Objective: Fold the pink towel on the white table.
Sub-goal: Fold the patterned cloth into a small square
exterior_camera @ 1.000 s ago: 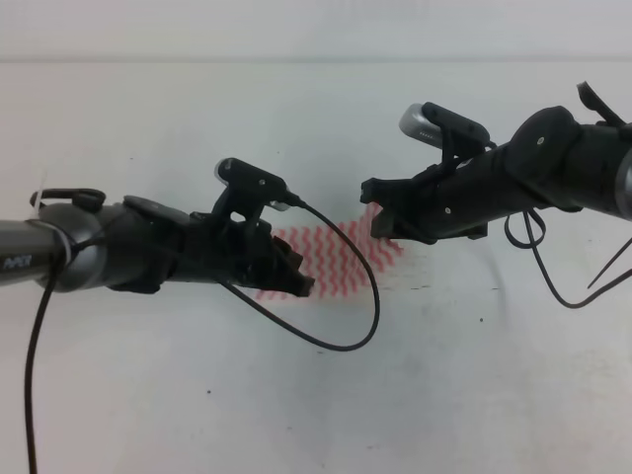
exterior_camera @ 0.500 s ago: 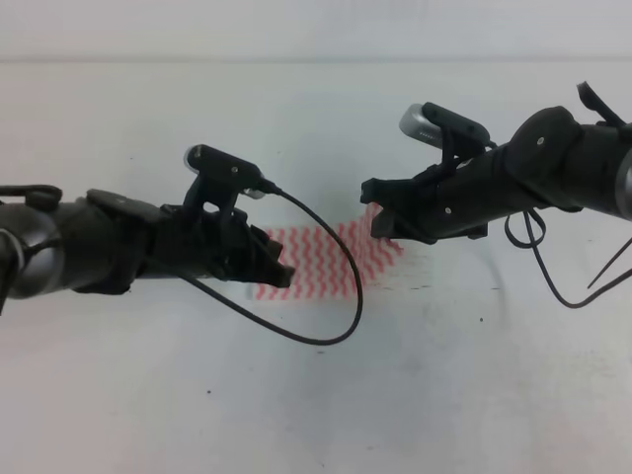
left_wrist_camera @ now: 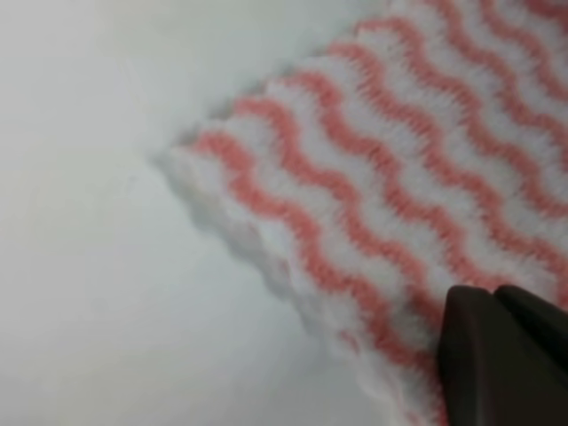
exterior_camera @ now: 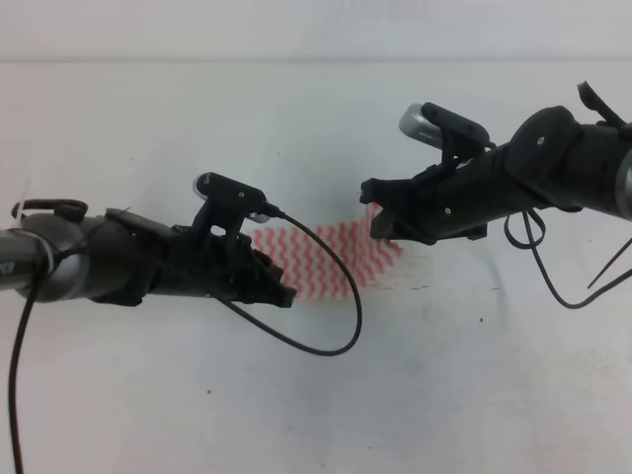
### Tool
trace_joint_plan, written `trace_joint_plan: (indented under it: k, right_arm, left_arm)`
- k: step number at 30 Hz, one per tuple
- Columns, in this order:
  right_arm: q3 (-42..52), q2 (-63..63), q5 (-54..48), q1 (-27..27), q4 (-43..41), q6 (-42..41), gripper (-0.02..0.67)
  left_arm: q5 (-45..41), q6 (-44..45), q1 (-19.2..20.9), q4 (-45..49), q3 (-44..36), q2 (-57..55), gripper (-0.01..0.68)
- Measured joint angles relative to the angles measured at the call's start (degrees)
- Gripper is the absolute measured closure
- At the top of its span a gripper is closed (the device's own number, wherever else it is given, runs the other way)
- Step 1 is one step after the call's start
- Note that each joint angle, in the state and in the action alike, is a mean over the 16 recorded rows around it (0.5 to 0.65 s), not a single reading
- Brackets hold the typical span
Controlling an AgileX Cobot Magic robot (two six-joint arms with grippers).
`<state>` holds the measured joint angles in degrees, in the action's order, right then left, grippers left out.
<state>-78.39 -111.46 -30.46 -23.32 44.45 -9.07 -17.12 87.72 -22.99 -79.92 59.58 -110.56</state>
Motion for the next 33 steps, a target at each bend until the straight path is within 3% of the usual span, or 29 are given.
trace_joint_plan:
  k: [33]
  right_arm:
    - [-3.97,-1.37,-0.92,-2.53,0.02,0.2,0.663]
  left_arm:
    - [-7.18,7.68,-0.09,-9.54,-0.01,-1.95,0.678]
